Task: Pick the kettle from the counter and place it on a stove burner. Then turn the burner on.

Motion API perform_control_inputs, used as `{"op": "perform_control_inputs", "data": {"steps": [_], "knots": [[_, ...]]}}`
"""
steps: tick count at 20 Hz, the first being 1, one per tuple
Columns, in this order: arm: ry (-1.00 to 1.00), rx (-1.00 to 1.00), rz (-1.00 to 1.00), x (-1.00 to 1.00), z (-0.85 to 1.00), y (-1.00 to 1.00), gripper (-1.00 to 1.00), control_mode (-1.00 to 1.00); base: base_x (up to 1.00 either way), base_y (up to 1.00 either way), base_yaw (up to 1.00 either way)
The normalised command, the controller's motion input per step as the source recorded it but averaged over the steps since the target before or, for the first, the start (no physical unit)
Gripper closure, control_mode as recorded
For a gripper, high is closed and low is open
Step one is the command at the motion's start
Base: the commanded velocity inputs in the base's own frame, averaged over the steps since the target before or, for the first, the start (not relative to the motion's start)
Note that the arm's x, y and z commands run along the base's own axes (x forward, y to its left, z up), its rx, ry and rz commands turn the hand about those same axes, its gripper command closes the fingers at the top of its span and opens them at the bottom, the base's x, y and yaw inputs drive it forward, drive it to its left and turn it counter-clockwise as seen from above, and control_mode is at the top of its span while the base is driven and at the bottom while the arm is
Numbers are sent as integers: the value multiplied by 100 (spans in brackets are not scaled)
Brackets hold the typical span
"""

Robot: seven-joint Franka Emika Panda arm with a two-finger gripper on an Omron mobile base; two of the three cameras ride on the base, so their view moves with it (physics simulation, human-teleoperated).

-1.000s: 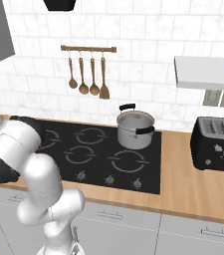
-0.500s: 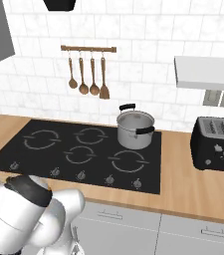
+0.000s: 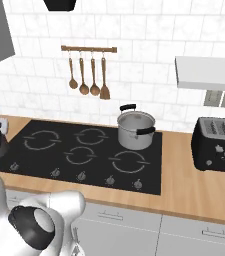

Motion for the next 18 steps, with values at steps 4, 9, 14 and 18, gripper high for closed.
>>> {"op": "perform_control_inputs", "data": {"steps": [4, 9, 14, 18], "knots": [[38, 0, -22, 71, 11, -22, 100, -100, 0, 0, 0], [8, 0, -3, 31, 0, -21, 100, -100, 0, 0, 0], [0, -6, -2, 2, -12, -12, 100, -100, 0, 0, 0], [0, -14, -8, 45, -26, -9, 100, -100, 0, 0, 0]]}}
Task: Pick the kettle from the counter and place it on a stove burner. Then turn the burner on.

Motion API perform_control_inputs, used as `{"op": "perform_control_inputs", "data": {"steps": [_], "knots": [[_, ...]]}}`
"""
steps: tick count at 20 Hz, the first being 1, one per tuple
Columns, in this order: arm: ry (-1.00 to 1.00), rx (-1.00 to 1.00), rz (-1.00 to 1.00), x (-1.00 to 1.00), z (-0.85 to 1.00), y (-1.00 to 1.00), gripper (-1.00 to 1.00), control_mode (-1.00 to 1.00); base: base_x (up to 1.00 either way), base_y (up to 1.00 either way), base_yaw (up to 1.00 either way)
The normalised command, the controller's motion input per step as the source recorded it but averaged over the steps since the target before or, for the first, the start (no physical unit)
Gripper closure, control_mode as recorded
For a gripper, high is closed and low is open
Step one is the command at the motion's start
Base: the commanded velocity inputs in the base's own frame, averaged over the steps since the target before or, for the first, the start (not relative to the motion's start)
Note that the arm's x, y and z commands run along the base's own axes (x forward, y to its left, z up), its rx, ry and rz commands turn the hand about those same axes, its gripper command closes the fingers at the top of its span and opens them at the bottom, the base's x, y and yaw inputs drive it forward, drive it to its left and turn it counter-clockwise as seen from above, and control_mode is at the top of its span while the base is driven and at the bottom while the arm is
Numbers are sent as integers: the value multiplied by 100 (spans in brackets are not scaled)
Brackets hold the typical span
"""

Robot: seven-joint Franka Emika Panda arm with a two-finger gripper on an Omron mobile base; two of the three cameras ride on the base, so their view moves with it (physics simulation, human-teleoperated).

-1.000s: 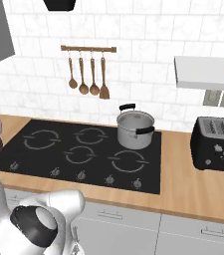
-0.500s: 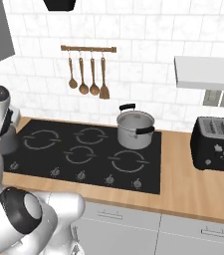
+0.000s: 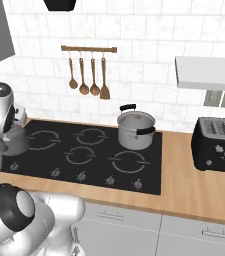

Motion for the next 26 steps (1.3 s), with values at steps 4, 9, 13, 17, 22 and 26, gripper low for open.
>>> {"op": "perform_control_inputs", "data": {"steps": [4, 9, 13, 17, 22, 26], "knots": [[0, -11, -11, 71, -19, -4, 100, -100, 0, 0, 0], [0, -4, -9, 60, -14, 0, 100, -100, 0, 0, 0], [0, 0, -4, 39, -12, 0, 100, -100, 0, 0, 0], [0, 0, -3, 40, -20, 0, 100, -100, 0, 0, 0], [0, 0, -3, 42, -28, 0, 100, -100, 0, 0, 0], [0, -1, -6, 41, -20, 6, 100, -100, 0, 0, 0]]}}
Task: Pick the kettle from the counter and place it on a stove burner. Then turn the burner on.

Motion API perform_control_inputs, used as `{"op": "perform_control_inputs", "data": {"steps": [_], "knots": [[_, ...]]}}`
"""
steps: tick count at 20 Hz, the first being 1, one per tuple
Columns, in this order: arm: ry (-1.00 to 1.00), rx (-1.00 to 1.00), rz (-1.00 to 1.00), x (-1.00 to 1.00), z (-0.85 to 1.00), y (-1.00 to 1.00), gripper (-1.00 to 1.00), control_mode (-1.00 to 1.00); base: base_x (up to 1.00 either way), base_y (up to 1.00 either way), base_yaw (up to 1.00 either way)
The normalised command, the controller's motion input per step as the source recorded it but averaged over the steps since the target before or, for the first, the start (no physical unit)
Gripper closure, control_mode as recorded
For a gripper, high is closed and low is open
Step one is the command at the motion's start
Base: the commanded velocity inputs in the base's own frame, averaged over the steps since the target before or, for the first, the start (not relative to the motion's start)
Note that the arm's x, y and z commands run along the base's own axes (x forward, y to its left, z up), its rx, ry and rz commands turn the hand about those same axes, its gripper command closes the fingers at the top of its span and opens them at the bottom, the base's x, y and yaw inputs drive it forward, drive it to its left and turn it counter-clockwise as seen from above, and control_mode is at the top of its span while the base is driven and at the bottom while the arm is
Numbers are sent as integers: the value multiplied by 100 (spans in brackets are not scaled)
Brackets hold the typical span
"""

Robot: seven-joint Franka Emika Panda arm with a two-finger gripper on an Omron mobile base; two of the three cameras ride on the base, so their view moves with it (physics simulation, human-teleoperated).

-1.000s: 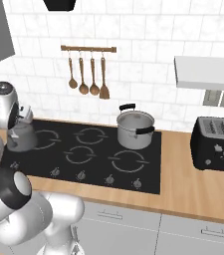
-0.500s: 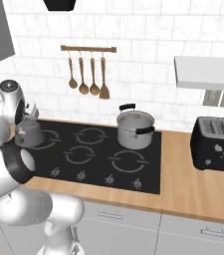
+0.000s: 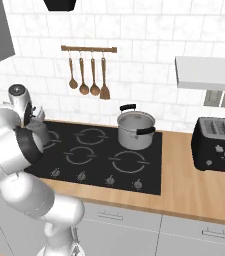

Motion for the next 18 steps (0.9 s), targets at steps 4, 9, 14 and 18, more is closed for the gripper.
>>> {"op": "perform_control_inputs", "data": {"steps": [4, 9, 14, 18], "knots": [[0, -1, -8, 41, -16, 6, 100, -100, 0, 0, 0], [0, 0, -8, 33, -11, 5, 100, -100, 0, 0, 0], [0, 0, -8, 27, -5, 11, 100, -100, 0, 0, 0], [0, 0, -9, 18, -5, 15, 100, -100, 0, 0, 0]]}}
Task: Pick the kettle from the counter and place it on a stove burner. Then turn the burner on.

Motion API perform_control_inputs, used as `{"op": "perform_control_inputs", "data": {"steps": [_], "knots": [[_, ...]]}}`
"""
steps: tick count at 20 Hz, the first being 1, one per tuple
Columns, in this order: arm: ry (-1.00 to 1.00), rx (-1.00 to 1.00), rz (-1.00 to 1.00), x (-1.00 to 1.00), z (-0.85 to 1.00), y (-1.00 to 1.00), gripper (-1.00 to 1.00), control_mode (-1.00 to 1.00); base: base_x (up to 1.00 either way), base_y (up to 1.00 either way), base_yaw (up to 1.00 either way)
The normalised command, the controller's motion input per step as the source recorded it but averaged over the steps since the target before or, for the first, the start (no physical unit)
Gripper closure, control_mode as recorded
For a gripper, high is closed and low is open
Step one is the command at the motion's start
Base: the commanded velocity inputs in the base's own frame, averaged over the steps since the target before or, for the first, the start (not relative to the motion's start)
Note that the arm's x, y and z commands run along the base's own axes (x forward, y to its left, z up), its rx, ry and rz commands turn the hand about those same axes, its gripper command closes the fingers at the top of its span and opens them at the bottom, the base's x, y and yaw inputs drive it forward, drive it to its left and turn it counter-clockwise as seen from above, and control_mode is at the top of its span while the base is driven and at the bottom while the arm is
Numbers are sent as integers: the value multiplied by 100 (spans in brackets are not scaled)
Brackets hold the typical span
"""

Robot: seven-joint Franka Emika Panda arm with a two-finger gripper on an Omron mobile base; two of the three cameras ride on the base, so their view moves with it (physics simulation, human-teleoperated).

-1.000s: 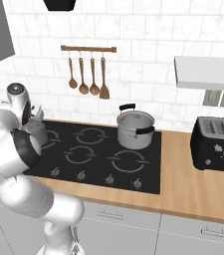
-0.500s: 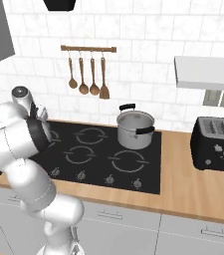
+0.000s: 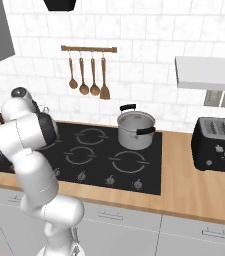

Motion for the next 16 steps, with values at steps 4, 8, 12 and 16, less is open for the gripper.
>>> {"op": "perform_control_inputs", "data": {"steps": [4, 8, 12, 16], "knots": [[0, 0, -9, 18, -7, 15, 100, -100, 0, 0, 0], [0, 0, -9, 17, -13, 11, 100, -100, 0, 0, 0], [0, 0, -9, 10, -21, 9, 100, -100, 0, 0, 0], [0, 0, -10, 11, -19, 10, 100, -100, 0, 0, 0]]}}
